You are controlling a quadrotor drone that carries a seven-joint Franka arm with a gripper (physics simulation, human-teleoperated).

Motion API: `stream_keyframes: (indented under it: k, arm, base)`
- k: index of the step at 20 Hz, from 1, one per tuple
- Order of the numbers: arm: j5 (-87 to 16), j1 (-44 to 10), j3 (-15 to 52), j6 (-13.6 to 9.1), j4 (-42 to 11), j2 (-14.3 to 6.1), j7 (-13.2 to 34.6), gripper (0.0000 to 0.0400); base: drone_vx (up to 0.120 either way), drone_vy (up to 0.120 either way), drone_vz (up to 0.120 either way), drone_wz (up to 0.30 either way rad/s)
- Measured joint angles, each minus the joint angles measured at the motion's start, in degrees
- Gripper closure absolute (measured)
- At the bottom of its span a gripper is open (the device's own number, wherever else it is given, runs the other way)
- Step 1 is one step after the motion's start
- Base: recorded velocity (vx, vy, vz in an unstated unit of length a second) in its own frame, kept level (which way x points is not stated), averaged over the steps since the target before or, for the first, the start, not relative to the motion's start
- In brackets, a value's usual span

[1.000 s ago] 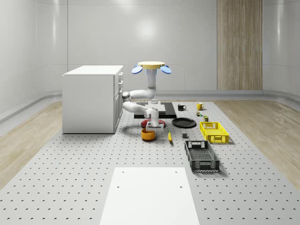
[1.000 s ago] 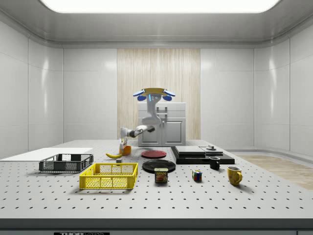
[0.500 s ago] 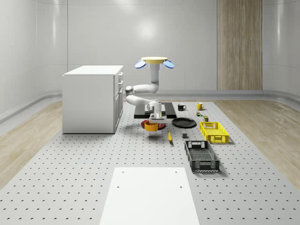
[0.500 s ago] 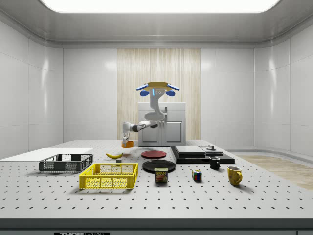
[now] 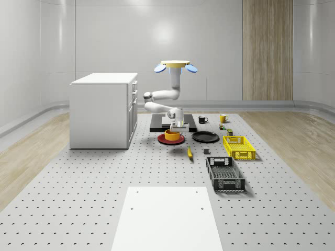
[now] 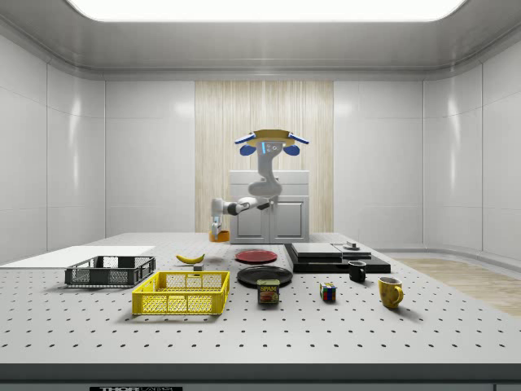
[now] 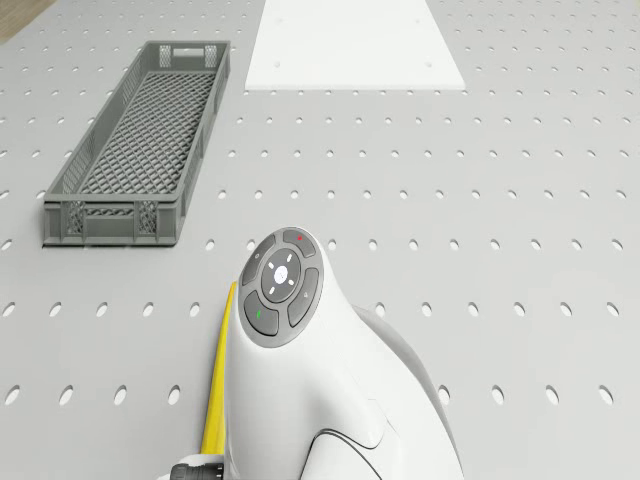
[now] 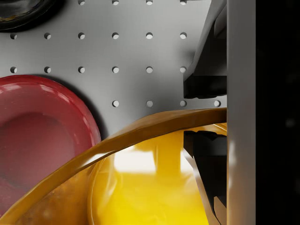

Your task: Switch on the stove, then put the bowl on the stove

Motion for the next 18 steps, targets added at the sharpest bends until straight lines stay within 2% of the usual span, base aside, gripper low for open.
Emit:
stream_keyframes:
  k: [4, 7, 18]
  arm:
    - [0.0, 0.1, 0.0, -0.1, 0.0, 0.1, -0.1, 0.03]
    - [-0.1, 0.1, 0.0, -0.2, 0.0, 0.2, -0.1, 0.03]
    - [-0.2, 0.2, 0.0, -0.4, 0.0, 0.5, -0.2, 0.03]
  base:
    - [-0.12, 0.0, 0.0, 0.0]
    - [-0.12, 0.0, 0.12, 0.0]
    - [-0.12, 0.0, 0.0, 0.0]
